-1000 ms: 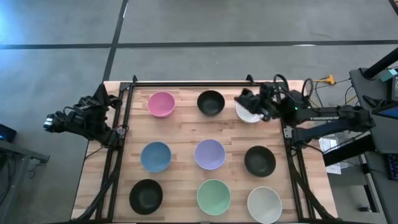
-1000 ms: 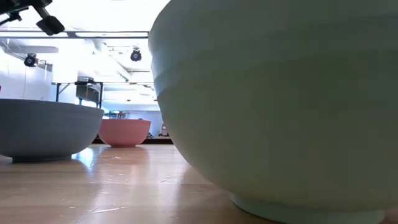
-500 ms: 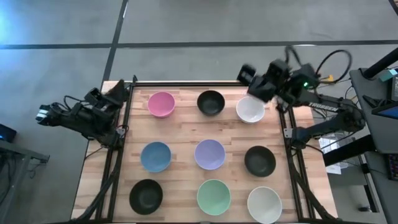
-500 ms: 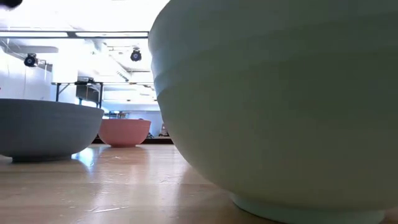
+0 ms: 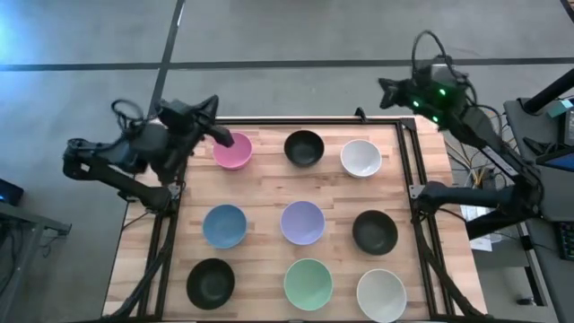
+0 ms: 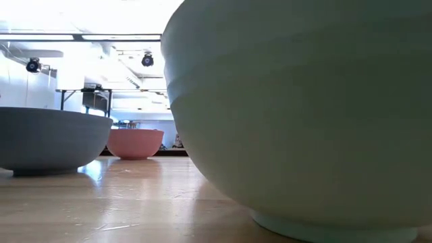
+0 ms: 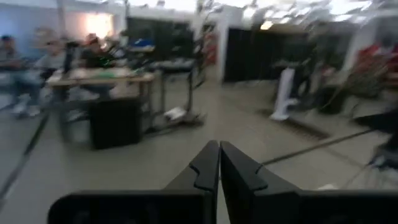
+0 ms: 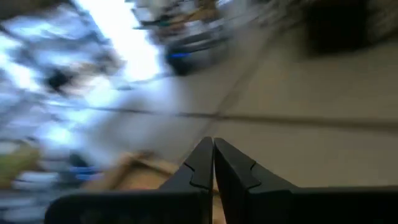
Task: Nest bowls inside each other
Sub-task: Stack the top white bowl on top of the purple bowl
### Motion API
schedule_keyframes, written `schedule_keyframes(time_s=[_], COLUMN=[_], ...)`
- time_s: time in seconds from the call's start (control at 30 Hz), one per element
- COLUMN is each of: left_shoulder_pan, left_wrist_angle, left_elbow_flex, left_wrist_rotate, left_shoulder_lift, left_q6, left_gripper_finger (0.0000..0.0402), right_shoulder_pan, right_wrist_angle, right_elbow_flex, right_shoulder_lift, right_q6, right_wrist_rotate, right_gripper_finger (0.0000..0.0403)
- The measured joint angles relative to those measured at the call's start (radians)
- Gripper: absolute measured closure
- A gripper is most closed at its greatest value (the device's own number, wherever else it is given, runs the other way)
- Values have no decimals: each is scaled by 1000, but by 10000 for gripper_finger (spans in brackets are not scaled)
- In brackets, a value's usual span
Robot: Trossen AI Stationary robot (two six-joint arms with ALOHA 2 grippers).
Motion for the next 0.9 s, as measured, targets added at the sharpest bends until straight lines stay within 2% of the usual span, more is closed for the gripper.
schedule_keyframes(time_s=[0.07,0.13,0.2,0.33,0.4,0.47,0.67,0.77,0.9], left_shoulder_pan=[47,122,228,446,522,570,589,589,587], left_wrist_angle=[-257,-493,-674,-767,-761,-757,-759,-770,-861], left_elbow_flex=[57,93,96,55,33,15,-26,-33,-35], left_wrist_rotate=[49,191,367,737,910,1011,1047,1055,1098], left_shoulder_lift=[1,-4,-24,-34,-26,-9,58,87,109], left_q6=[-202,-385,-491,-492,-424,-342,-206,-178,-177], left_gripper_finger=[402,402,402,402,402,402,402,402,402], right_shoulder_pan=[41,73,91,102,102,103,165,203,244], right_wrist_angle=[-54,-100,-158,-356,-470,-562,-612,-589,-573], right_elbow_flex=[9,11,11,11,7,-4,-63,-97,-150], right_shoulder_lift=[-32,-48,-49,-1,47,102,234,271,307], right_q6=[-85,-142,-171,-73,-33,-25,-101,-156,-220], right_wrist_rotate=[86,143,167,142,45,-59,-298,-360,-387], right_gripper_finger=[394,394,394,394,394,394,393,379,337])
